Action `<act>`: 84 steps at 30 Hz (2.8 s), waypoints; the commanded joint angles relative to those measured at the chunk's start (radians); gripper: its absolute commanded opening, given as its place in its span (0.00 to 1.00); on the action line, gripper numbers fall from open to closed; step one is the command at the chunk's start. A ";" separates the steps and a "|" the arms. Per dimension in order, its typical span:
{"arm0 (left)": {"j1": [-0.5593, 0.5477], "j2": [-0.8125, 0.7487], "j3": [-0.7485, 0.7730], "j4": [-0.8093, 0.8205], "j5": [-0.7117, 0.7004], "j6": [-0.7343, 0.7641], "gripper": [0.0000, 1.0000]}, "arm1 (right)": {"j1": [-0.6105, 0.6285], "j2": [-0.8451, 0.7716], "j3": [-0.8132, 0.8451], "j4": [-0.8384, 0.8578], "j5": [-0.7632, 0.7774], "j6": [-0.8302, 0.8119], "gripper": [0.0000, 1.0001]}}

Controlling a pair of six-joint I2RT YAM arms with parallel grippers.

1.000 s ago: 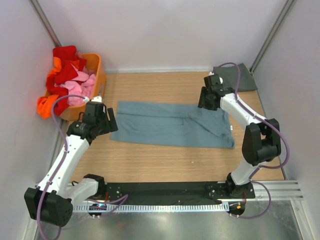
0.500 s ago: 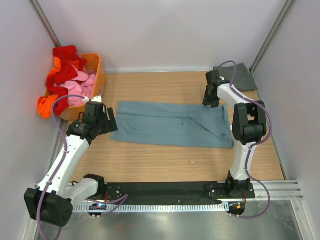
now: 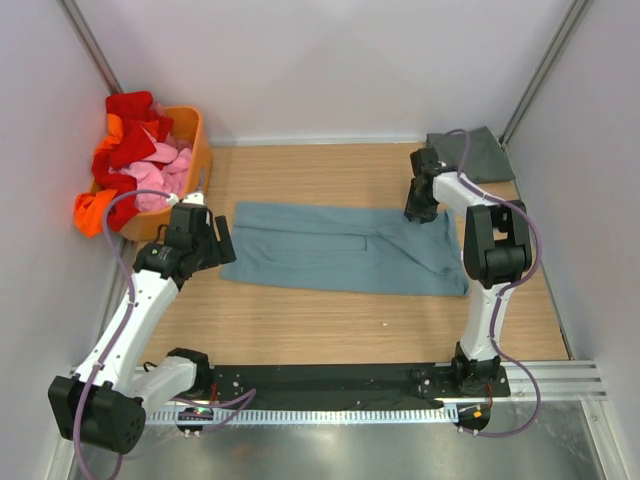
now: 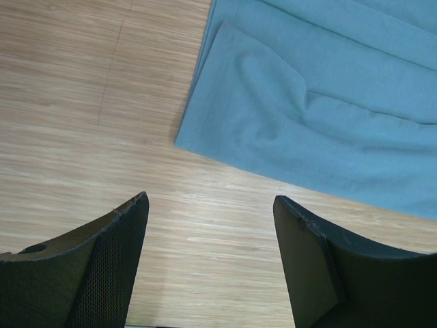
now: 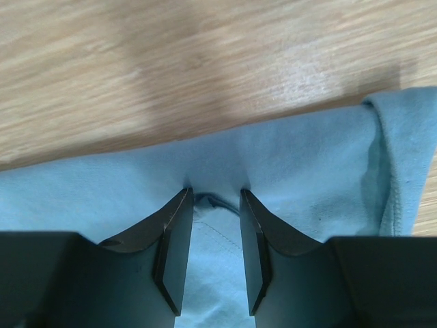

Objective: Fold and stack the t-shirts
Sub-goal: Fold the tshirt

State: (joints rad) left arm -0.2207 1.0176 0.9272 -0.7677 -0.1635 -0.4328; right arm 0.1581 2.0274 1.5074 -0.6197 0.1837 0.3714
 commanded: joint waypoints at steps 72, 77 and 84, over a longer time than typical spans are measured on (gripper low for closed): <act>-0.103 0.281 0.215 0.086 -0.027 -0.083 0.75 | 0.384 -0.809 -0.490 -0.173 0.209 0.218 0.72; -0.147 0.609 0.419 0.099 -0.034 -0.067 0.75 | 0.214 -0.826 -0.645 -0.060 0.031 0.238 0.72; -0.151 0.989 0.726 0.077 -0.008 -0.067 0.74 | 0.120 -0.748 -0.737 0.035 -0.043 0.222 0.76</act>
State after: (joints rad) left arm -0.3710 1.9221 1.5593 -0.6796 -0.1787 -0.4938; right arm 0.2855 1.2373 0.7555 -0.6819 0.1890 0.5941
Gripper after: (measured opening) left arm 0.740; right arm 0.760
